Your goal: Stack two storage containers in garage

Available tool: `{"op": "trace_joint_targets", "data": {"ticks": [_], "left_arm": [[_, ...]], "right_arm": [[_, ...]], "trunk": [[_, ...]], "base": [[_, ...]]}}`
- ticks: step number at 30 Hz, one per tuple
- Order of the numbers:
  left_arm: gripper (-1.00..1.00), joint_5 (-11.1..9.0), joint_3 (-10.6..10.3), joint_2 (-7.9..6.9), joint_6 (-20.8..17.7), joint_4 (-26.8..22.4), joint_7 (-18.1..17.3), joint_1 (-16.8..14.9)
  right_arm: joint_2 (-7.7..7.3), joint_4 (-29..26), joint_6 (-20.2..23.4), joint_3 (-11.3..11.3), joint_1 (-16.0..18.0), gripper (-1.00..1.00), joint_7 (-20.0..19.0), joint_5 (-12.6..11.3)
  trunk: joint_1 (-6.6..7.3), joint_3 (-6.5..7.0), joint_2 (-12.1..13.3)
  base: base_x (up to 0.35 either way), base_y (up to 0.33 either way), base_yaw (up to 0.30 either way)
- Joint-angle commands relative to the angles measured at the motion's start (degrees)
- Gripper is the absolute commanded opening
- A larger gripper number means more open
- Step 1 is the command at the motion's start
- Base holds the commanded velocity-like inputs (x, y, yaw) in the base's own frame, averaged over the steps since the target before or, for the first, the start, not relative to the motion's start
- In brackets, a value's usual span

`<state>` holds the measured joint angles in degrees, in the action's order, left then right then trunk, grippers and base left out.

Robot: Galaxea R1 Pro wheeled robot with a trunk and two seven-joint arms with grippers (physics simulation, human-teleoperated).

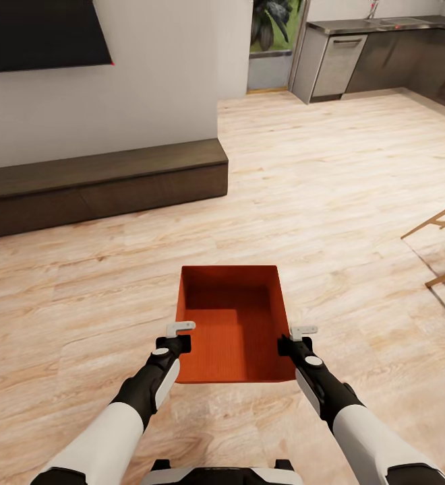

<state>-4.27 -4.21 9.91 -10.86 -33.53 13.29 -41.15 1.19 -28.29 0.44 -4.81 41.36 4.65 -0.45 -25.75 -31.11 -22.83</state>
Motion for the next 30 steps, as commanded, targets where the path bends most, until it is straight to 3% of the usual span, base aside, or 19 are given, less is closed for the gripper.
{"op": "trace_joint_targets", "data": {"ticks": [1,30], "left_arm": [[-1.0,-1.0,-0.27,0.08,-0.31,0.03,0.6,0.02],[-1.0,-1.0,-0.27,0.08,-0.31,-0.04,0.6,0.02]], "right_arm": [[0.3,-0.18,0.01,0.02,0.04,-1.0,0.18,0.19],[0.21,-0.27,0.09,0.06,0.04,-1.0,0.18,0.19]], "trunk": [[-0.03,0.02,-0.09],[-0.03,2.61,-0.09]], "base": [[0.0,0.0,0.0],[0.0,0.0,0.0]]}}
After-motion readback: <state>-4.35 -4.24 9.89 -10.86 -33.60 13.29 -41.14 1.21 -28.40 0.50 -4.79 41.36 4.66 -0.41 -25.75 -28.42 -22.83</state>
